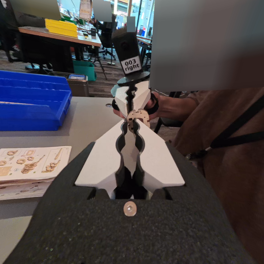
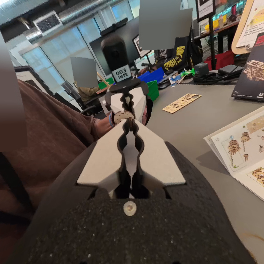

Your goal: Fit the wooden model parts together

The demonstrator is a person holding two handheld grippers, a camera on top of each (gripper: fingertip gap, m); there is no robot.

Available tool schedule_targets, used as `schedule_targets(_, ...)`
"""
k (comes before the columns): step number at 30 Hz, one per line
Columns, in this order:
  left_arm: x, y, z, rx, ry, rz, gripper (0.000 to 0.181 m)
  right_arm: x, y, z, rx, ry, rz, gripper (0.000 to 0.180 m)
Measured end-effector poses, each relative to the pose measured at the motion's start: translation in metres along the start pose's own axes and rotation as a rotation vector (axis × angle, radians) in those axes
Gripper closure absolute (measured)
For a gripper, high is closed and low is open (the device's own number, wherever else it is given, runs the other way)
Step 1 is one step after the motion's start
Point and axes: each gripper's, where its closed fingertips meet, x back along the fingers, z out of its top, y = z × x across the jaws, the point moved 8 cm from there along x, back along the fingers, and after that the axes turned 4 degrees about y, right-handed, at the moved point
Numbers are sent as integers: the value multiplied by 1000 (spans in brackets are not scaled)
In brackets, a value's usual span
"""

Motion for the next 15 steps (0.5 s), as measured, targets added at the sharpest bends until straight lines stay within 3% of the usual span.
schedule_targets(6,-2,-15,-6,207,127,-104,175,6,4,5,8,52,-11,172)
schedule_targets(15,-8,-26,-18,361,196,-135,176,15,16,2,-36,58,-25,180)
